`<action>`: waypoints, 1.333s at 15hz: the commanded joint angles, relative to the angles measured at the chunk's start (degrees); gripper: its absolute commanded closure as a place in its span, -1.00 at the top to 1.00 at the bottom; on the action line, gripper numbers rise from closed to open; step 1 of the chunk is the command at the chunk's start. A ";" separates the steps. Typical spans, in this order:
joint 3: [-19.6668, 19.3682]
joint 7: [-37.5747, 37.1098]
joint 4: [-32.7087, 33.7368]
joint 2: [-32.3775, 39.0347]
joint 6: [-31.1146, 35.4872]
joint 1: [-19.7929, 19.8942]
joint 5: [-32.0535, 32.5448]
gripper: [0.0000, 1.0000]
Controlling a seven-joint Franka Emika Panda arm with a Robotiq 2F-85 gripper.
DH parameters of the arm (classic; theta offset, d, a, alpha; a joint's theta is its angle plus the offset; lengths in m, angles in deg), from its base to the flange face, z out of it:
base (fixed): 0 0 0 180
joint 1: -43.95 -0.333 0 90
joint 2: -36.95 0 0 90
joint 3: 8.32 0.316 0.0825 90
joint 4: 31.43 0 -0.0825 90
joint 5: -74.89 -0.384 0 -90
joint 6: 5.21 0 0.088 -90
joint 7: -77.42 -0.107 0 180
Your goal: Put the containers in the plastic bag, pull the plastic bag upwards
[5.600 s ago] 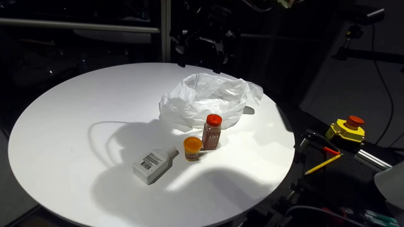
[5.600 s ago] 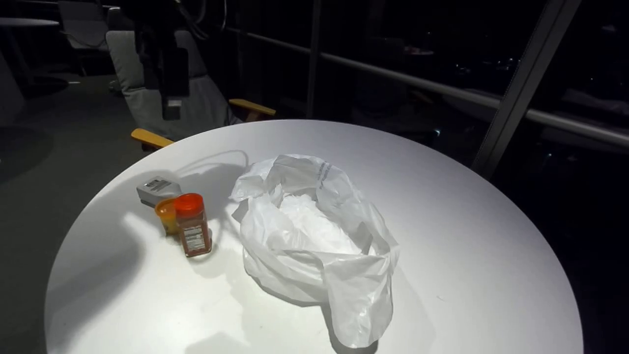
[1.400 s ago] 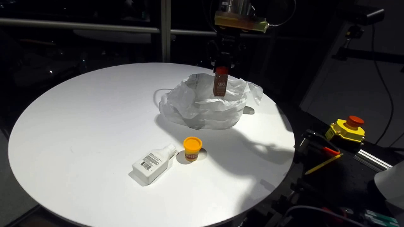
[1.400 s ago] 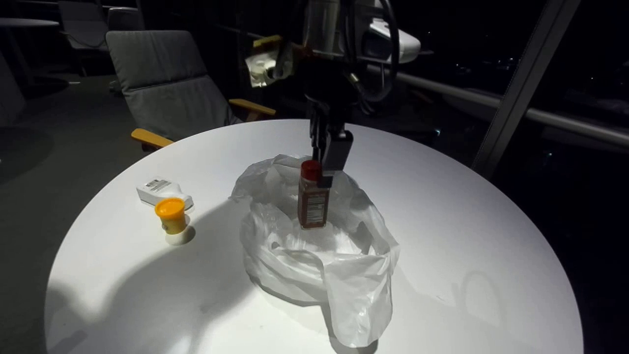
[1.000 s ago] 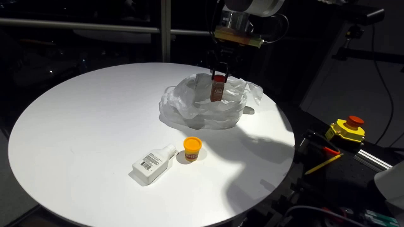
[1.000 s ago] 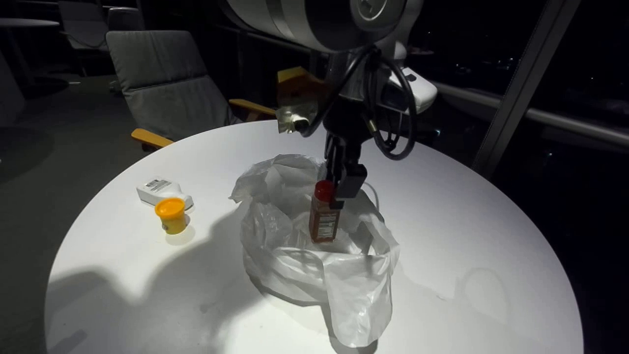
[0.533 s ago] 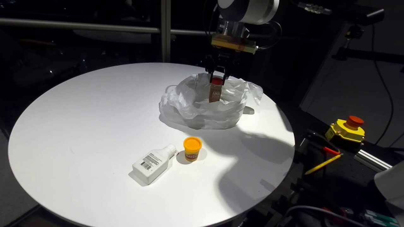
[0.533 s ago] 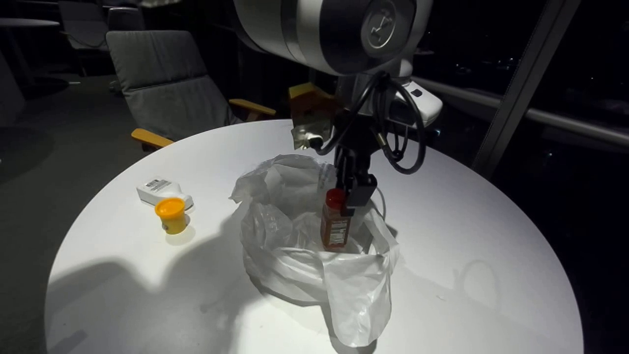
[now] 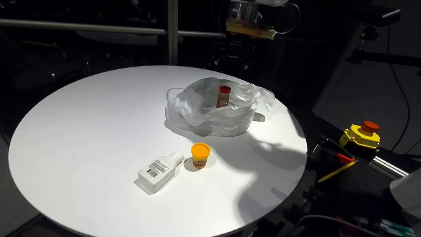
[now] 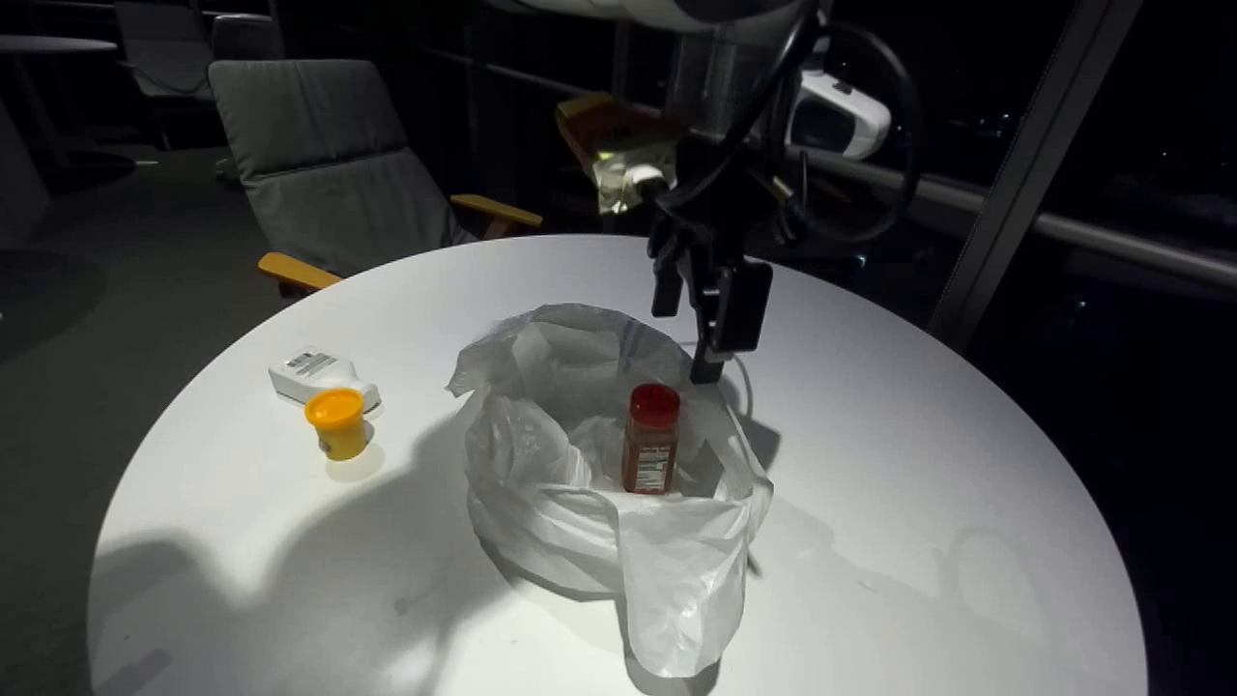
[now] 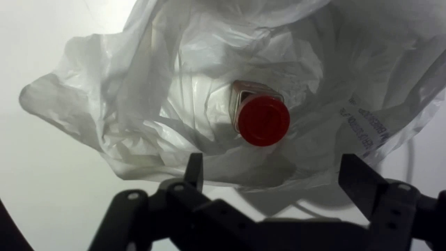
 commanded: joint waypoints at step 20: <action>14.04 5.27 -17.69 -1.26 16.40 -17.98 6.87 1.00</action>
